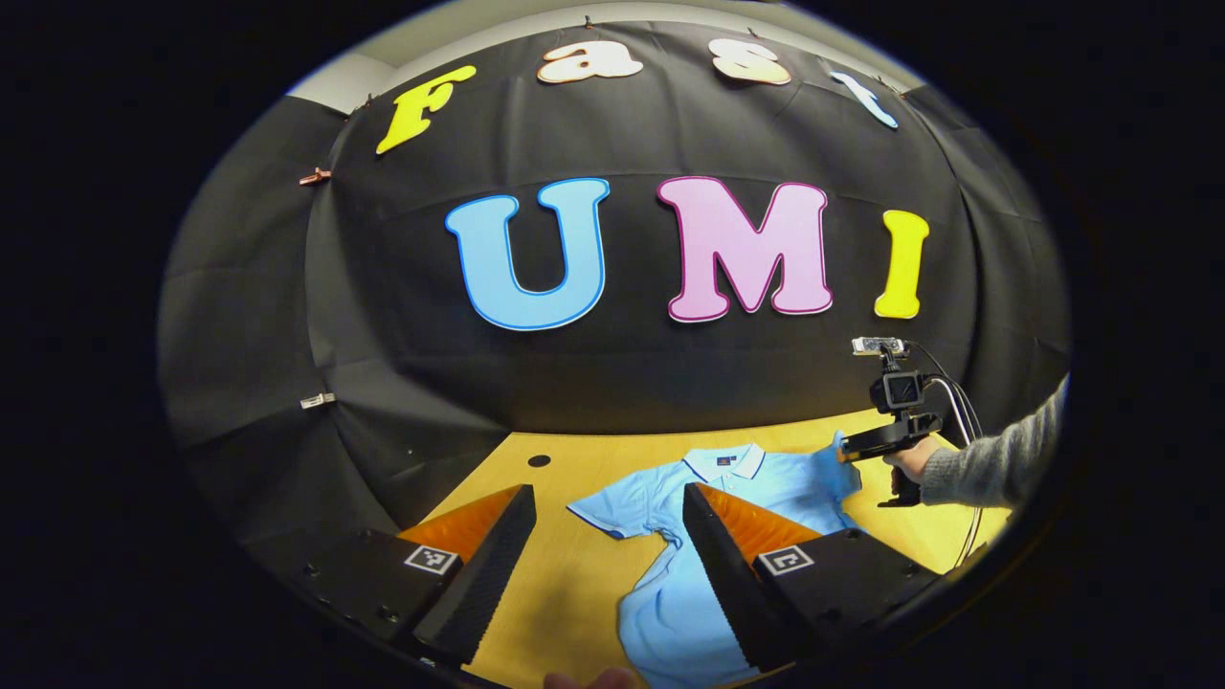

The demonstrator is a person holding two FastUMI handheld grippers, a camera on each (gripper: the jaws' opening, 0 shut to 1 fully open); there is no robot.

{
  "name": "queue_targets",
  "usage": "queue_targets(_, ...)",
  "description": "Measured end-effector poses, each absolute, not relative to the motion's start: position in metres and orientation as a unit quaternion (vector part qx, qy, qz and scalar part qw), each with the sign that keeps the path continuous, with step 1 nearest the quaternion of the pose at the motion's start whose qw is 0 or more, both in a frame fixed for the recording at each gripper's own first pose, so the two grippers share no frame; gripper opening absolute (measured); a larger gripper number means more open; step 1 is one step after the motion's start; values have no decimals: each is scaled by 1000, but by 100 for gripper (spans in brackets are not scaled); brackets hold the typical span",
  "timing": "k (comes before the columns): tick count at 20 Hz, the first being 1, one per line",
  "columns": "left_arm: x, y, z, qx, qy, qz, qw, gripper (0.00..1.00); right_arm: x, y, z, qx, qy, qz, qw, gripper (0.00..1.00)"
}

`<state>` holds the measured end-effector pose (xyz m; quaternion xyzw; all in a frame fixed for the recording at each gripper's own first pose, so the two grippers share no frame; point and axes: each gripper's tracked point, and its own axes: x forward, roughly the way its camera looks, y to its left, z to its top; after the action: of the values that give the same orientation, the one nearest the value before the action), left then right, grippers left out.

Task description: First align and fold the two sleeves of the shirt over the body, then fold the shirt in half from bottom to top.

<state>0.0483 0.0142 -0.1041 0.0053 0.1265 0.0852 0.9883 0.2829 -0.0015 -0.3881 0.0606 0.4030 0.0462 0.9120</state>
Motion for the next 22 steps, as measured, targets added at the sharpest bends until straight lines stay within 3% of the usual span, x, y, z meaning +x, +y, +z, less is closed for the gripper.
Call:
queue_targets(5, 34, 27, -107, -4, 129, 106, 986, 98, 277, 75, -366, 14, 383, 131, 914, 5)
queue_targets(12, 5, 42, -118, -26, 144, 145, 979, 98, 240, 171, -388, -28, 407, 224, 885, 5)
queue_targets(19, -8, 50, -121, -31, 148, 164, 975, 98, 217, 197, -421, -56, 443, 235, 863, 5)
queue_targets(20, -9, 49, -122, -31, 147, 164, 975, 98, 215, 197, -425, -53, 450, 234, 861, 11)
queue_targets(21, -9, 49, -121, -30, 146, 165, 975, 98, 212, 197, -427, -51, 456, 233, 858, 5)
queue_targets(22, -8, 49, -123, -30, 146, 164, 975, 98, 213, 200, -425, -40, 456, 234, 858, 7)
